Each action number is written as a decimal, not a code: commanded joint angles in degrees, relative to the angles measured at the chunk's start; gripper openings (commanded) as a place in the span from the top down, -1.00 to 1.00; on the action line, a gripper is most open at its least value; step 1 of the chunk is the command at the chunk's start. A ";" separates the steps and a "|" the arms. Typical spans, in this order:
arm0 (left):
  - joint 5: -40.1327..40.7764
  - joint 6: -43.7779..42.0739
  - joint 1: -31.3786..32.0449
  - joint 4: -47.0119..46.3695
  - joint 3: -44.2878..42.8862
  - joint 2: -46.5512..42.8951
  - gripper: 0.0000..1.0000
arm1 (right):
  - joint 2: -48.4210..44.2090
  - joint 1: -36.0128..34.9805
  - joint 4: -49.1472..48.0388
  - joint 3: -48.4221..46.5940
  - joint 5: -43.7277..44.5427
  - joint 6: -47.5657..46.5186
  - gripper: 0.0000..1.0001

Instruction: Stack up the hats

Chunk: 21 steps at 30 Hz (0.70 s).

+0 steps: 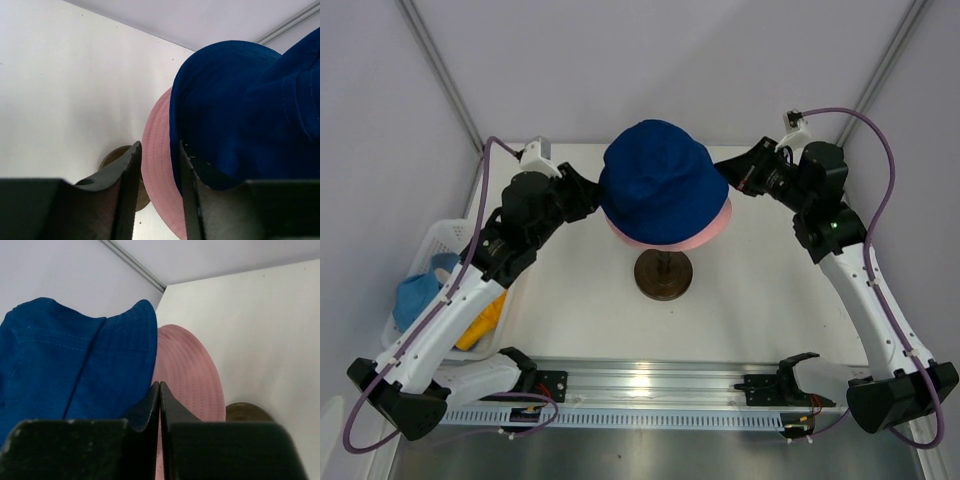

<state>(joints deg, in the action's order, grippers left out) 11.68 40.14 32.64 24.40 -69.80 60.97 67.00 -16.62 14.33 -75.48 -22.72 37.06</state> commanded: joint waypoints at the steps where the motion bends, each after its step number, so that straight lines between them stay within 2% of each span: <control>1: 1.06 2.83 -0.39 -4.26 1.77 -0.50 0.26 | -0.47 -0.25 -2.11 0.86 2.06 -0.05 1.00; 4: 0.89 4.94 -0.65 -7.52 4.57 -2.43 0.42 | -1.17 -0.25 -2.20 2.35 3.12 -0.58 1.00; 9: -2.10 11.62 -2.67 -14.81 11.60 -6.12 0.98 | -3.28 -0.25 -5.01 6.13 4.61 -0.41 1.00; 15: -4.12 16.29 -4.08 -35.52 26.90 -14.47 0.99 | -3.54 0.01 -6.15 8.60 5.23 -0.41 1.00; 20: -6.58 12.51 -4.17 -35.74 24.98 -14.39 0.99 | -4.07 1.15 -5.28 8.16 5.23 -0.50 0.99; 21: -7.11 12.59 -4.17 -36.70 25.50 -14.47 0.99 | -4.33 1.59 -5.27 7.90 4.97 -0.23 0.92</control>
<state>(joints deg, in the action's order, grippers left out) 6.79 53.98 29.10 -6.59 -42.98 46.68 64.73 -16.12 11.38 -66.61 -18.33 37.36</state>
